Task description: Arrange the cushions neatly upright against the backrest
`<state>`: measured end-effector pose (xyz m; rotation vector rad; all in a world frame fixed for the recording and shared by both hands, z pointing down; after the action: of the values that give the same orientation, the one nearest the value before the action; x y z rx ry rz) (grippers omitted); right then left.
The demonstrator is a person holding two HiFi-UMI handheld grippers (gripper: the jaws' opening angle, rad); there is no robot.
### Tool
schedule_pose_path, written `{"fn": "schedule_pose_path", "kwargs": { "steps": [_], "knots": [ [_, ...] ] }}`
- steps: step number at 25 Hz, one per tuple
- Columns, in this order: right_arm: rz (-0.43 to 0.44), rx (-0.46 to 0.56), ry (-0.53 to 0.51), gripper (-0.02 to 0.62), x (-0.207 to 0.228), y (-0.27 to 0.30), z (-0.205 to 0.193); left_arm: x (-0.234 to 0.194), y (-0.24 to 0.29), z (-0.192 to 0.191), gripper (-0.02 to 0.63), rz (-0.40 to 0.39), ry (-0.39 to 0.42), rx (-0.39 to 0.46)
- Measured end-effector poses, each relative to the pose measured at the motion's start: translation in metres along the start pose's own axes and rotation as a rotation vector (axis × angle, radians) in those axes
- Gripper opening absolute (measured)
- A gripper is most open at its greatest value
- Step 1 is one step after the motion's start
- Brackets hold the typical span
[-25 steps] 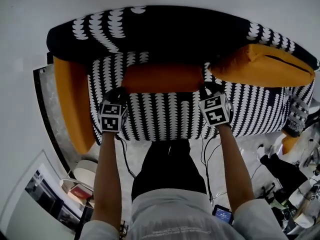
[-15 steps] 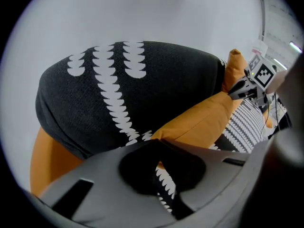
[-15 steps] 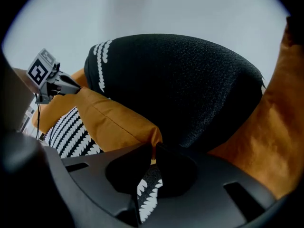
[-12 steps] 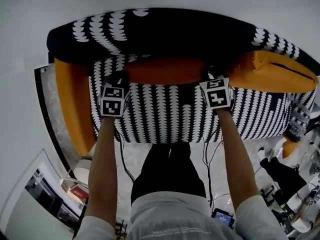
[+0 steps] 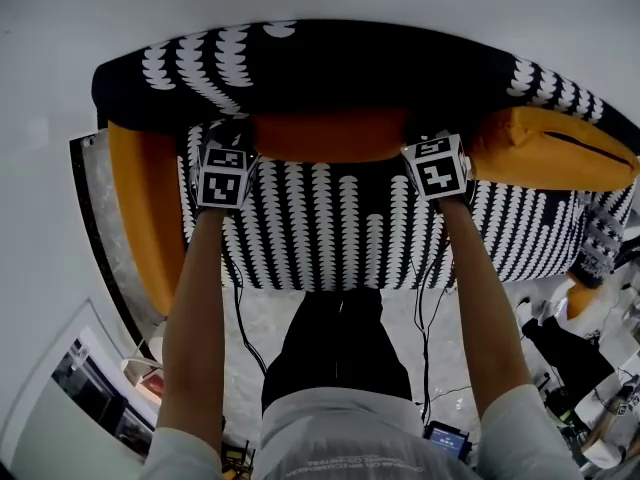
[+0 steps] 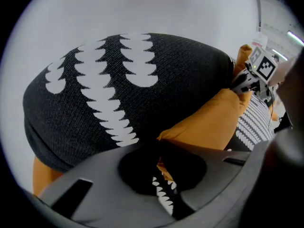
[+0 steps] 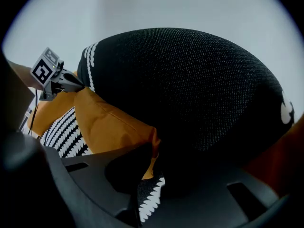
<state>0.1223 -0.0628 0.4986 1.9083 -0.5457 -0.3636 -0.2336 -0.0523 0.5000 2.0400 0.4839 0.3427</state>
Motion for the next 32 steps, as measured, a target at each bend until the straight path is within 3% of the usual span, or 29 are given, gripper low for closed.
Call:
{"fn": "schedule_pose_path", "kwargs": {
  "steps": [3,5,7,16,23,32],
  "knots": [
    [-0.007,0.012,0.017,0.040,-0.002,-0.001,-0.003,-0.011,0.000,-0.004,0.053,-0.042,-0.112,0.026],
    [-0.009,0.033,0.046,0.054,-0.007,-0.005,-0.008,-0.020,-0.008,-0.010,0.117,-0.058,-0.217,0.058],
    [-0.002,0.048,0.069,0.074,-0.012,-0.013,-0.012,-0.027,-0.019,-0.013,0.168,-0.061,-0.266,0.085],
    [0.005,0.109,0.035,0.074,-0.008,-0.077,-0.001,-0.018,-0.097,0.011,0.170,-0.063,-0.201,0.161],
    [0.034,0.177,-0.032,0.074,-0.031,-0.145,-0.001,0.021,-0.154,0.017,0.169,-0.100,-0.182,0.265],
    [0.008,0.238,0.029,0.074,-0.045,-0.252,-0.021,0.073,-0.234,0.029,0.135,-0.130,-0.175,0.369]
  ]
}}
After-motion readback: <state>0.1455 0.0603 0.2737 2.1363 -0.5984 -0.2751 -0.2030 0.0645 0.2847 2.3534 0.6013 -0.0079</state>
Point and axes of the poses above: the fingertips, and each gripper's own axes: y forward along the fingers, x to its right, z out of its top, the point moved 10 cm from there along -y, backward along the fingers, and after that the axes turned 2 degrees about z, right-handed, at the moved point
